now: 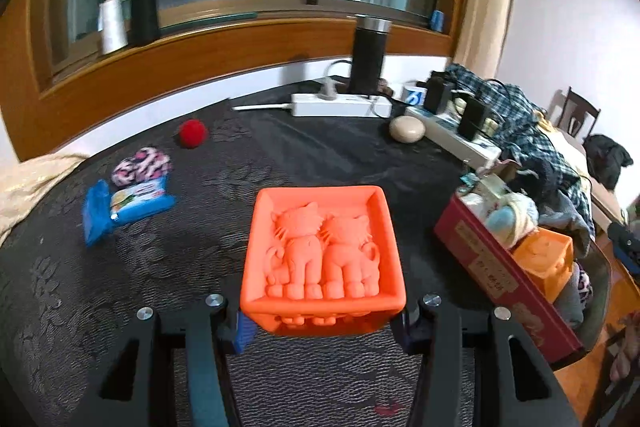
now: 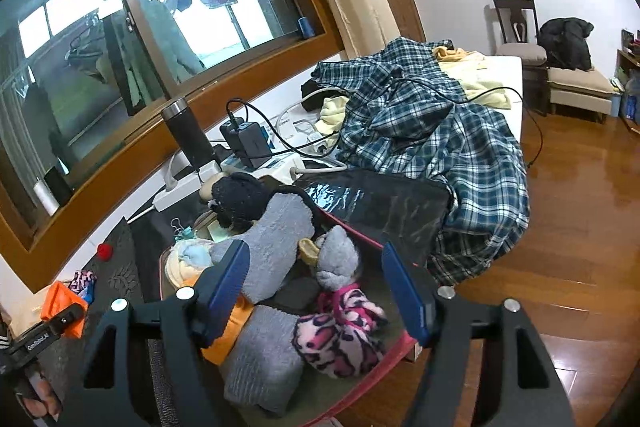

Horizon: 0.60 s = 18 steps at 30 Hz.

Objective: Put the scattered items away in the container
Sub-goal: 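Open the right tool inside the tin box while the left tool releases the orange cube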

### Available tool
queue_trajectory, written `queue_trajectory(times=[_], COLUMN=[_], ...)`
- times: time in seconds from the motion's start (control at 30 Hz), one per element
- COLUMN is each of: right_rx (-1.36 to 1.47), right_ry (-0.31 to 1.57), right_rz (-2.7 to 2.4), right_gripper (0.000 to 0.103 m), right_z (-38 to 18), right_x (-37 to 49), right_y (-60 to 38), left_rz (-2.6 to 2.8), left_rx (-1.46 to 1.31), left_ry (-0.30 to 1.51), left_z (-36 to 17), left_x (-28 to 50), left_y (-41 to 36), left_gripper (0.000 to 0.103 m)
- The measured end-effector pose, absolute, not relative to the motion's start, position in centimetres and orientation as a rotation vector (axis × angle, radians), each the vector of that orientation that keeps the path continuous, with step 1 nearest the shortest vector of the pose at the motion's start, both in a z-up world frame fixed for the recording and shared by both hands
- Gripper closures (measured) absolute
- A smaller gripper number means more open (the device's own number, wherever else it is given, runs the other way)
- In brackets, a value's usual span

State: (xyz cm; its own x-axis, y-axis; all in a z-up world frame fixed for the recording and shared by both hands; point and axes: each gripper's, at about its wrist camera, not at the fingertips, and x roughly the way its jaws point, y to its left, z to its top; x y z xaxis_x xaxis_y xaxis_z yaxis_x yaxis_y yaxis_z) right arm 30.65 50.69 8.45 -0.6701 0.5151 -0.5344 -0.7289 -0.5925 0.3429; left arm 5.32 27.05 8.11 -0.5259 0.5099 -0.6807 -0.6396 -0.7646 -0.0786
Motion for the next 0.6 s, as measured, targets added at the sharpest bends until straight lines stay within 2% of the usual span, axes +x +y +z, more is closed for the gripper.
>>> queue_trajectory(times=[0.6], right_rx=[-0.355], right_ry=[0.768], right_rz=[2.144], right_gripper=[0.030], right_z=[8.8], right_x=[35.7], right_y=[53.5], left_rz=[1.874], left_rx=[-0.784], left_ry=[0.340], left_z=[10.6], left_x=[16.4], left_y=[38.5], left_gripper=[0.049])
